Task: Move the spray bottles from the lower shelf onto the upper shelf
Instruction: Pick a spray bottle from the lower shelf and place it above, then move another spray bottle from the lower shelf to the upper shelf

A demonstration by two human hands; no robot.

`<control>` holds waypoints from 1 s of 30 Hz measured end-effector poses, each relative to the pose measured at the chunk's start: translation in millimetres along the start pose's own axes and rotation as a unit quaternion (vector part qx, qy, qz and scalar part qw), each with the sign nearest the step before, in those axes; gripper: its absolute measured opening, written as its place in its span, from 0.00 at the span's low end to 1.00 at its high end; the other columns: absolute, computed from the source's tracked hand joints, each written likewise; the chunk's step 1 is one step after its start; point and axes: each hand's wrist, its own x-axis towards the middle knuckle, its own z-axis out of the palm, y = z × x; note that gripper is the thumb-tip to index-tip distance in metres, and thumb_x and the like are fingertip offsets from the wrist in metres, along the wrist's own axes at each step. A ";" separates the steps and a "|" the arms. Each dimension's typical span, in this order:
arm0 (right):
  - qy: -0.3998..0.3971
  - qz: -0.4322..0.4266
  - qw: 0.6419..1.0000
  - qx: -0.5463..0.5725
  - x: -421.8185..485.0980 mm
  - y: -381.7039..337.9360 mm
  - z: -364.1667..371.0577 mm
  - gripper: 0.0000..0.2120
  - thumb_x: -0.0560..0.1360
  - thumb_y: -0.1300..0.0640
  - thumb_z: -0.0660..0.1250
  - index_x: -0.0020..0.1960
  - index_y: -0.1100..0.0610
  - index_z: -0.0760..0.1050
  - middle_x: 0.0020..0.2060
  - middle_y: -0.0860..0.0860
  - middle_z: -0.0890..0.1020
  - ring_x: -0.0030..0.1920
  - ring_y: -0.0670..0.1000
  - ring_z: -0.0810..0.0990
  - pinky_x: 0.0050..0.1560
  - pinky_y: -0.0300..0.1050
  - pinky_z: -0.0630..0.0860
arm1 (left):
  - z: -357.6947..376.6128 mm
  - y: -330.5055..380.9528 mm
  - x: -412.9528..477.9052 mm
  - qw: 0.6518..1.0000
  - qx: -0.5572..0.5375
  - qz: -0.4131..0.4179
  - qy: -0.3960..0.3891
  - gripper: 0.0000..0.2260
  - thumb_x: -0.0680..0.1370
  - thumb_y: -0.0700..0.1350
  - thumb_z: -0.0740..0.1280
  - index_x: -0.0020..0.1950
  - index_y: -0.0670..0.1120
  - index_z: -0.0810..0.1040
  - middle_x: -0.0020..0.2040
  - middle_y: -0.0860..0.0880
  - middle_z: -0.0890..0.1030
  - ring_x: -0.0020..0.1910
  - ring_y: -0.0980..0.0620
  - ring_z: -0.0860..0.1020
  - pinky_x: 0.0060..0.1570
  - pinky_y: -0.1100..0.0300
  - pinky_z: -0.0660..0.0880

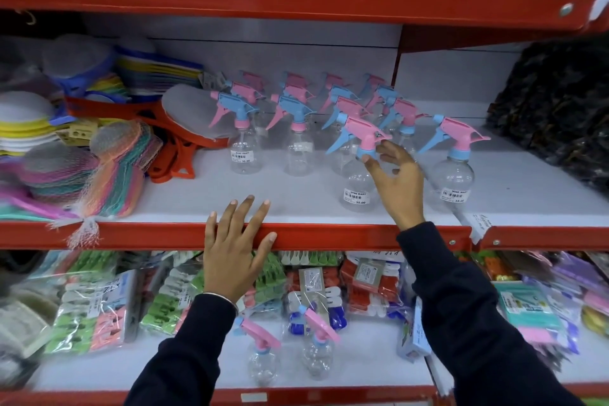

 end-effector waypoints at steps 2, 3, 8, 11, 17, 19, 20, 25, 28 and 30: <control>0.041 -0.017 0.999 0.015 -23.5 -8.5 -6.5 0.16 0.72 0.51 0.70 0.58 0.51 0.74 0.51 0.46 0.79 0.52 0.43 0.76 0.50 0.31 0.70 | -0.5 -5.5 -1.8 1.000 0.003 -0.001 0.003 0.25 0.79 0.61 0.47 0.73 0.54 0.63 0.73 0.48 0.68 0.72 0.45 0.64 0.71 0.47 0.51; 0.054 -0.038 0.998 0.016 -40.1 -11.6 -8.6 0.15 0.73 0.51 0.69 0.58 0.49 0.73 0.50 0.44 0.79 0.51 0.41 0.76 0.50 0.31 0.70 | -1.0 -10.3 -3.2 1.000 0.002 -0.006 0.006 0.25 0.79 0.61 0.46 0.73 0.54 0.62 0.73 0.48 0.67 0.72 0.45 0.63 0.71 0.46 0.51; -0.040 -0.042 0.998 -0.012 -136.3 7.7 1.6 0.08 0.73 0.49 0.65 0.51 0.41 0.71 0.47 0.39 0.77 0.48 0.39 0.76 0.51 0.36 0.73 | -4.5 -46.9 -7.2 0.999 0.006 -0.032 0.025 0.24 0.80 0.60 0.46 0.74 0.54 0.62 0.74 0.48 0.65 0.73 0.44 0.61 0.71 0.45 0.52; -0.142 0.018 0.988 -0.064 -184.3 45.3 13.8 0.12 0.73 0.54 0.68 0.55 0.45 0.72 0.50 0.41 0.76 0.51 0.39 0.75 0.54 0.43 0.76 | -4.4 -63.0 -8.3 0.999 0.009 -0.034 0.036 0.23 0.80 0.59 0.48 0.74 0.54 0.61 0.74 0.48 0.65 0.73 0.45 0.60 0.71 0.46 0.51; -0.329 0.136 0.916 -0.187 -227.0 108.7 35.5 0.27 0.69 0.52 0.72 0.66 0.52 0.67 0.59 0.49 0.73 0.58 0.50 0.72 0.52 0.41 0.69 | 0.3 -65.6 -8.3 0.998 0.002 -0.031 0.052 0.22 0.80 0.56 0.51 0.74 0.54 0.61 0.74 0.48 0.66 0.73 0.45 0.60 0.71 0.48 0.49; -0.351 0.166 0.900 -0.196 -233.8 120.9 42.4 0.24 0.68 0.57 0.73 0.62 0.55 0.69 0.55 0.53 0.76 0.55 0.54 0.75 0.50 0.44 0.73 | 1.3 -66.5 -8.0 0.998 0.002 -0.027 0.053 0.22 0.80 0.56 0.51 0.74 0.54 0.61 0.74 0.48 0.66 0.73 0.45 0.60 0.71 0.47 0.49; -0.348 0.175 0.899 -0.202 -235.9 125.1 45.0 0.20 0.69 0.58 0.73 0.58 0.58 0.71 0.53 0.55 0.77 0.53 0.55 0.76 0.48 0.45 0.74 | 1.6 -67.3 -8.0 0.998 0.004 -0.025 0.053 0.22 0.80 0.56 0.51 0.74 0.54 0.61 0.74 0.48 0.66 0.73 0.45 0.60 0.71 0.47 0.49; -0.306 0.178 0.920 -0.169 -230.6 121.5 37.3 0.15 0.67 0.59 0.75 0.50 0.58 0.74 0.45 0.55 0.78 0.44 0.53 0.76 0.40 0.39 0.70 | 2.8 -68.5 -7.4 0.998 0.005 -0.022 0.057 0.22 0.81 0.57 0.50 0.74 0.55 0.60 0.74 0.48 0.65 0.74 0.46 0.59 0.73 0.52 0.44; -0.261 0.161 0.946 -0.107 -216.2 93.6 18.8 0.16 0.66 0.58 0.76 0.49 0.52 0.74 0.43 0.53 0.80 0.41 0.53 0.77 0.37 0.32 0.70 | 3.6 -68.7 -6.8 0.998 0.007 -0.019 0.062 0.22 0.81 0.57 0.50 0.74 0.54 0.60 0.74 0.48 0.66 0.73 0.47 0.58 0.73 0.53 0.43; -0.233 0.132 0.960 -0.084 -204.0 67.8 6.8 0.16 0.65 0.56 0.77 0.50 0.51 0.76 0.42 0.51 0.81 0.38 0.47 0.76 0.35 0.30 0.71 | 4.1 -68.9 -6.8 0.998 0.006 -0.018 0.063 0.22 0.81 0.57 0.50 0.74 0.55 0.60 0.74 0.48 0.66 0.73 0.47 0.58 0.73 0.54 0.42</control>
